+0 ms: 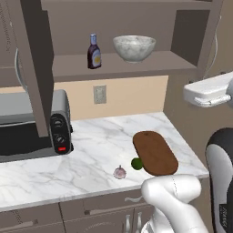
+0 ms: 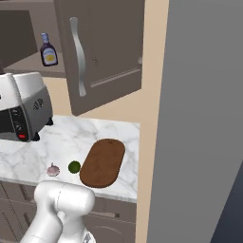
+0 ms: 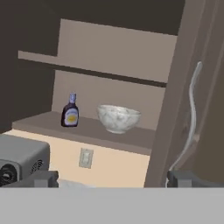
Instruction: Open the cabinet. Place the bowl and condiment on the counter. Then place the lime and garlic on the cutting board.
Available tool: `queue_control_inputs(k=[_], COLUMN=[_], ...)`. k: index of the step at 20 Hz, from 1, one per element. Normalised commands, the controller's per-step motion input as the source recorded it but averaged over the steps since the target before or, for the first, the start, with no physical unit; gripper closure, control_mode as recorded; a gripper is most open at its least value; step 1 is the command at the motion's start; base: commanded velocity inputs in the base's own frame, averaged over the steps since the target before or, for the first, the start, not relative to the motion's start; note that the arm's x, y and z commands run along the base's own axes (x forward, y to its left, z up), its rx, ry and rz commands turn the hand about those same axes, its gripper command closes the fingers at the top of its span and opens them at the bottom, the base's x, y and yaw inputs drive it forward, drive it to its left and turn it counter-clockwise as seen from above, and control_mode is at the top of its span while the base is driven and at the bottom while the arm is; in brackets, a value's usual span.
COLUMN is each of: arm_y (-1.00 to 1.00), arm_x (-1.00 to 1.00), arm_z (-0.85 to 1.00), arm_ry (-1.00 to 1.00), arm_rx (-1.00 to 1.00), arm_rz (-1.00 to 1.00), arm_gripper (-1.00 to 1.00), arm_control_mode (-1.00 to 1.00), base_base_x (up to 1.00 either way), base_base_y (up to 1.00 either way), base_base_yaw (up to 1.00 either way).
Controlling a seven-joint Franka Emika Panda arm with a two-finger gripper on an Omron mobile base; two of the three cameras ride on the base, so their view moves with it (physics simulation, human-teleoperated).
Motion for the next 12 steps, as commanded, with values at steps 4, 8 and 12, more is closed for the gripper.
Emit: queue_control_inputs(k=[4,8,12], arm_y=[0.46,0.24,0.00], arm_x=[-0.86,0.00,0.39], arm_z=[0.14,-0.01,-0.05], arm_ry=[-0.03,0.00,0.00], arm_rx=[-0.23,-0.31,-0.28], arm_rz=[-0.31,-0.55,-0.44], arm_gripper=[-1.00,-1.00,-1.00], arm_control_mode=[-1.00,-1.00,-1.00], base_base_x=[0.00,0.00,0.00], base_base_y=[0.00,0.00,0.00], base_base_yaw=[0.00,0.00,0.00])
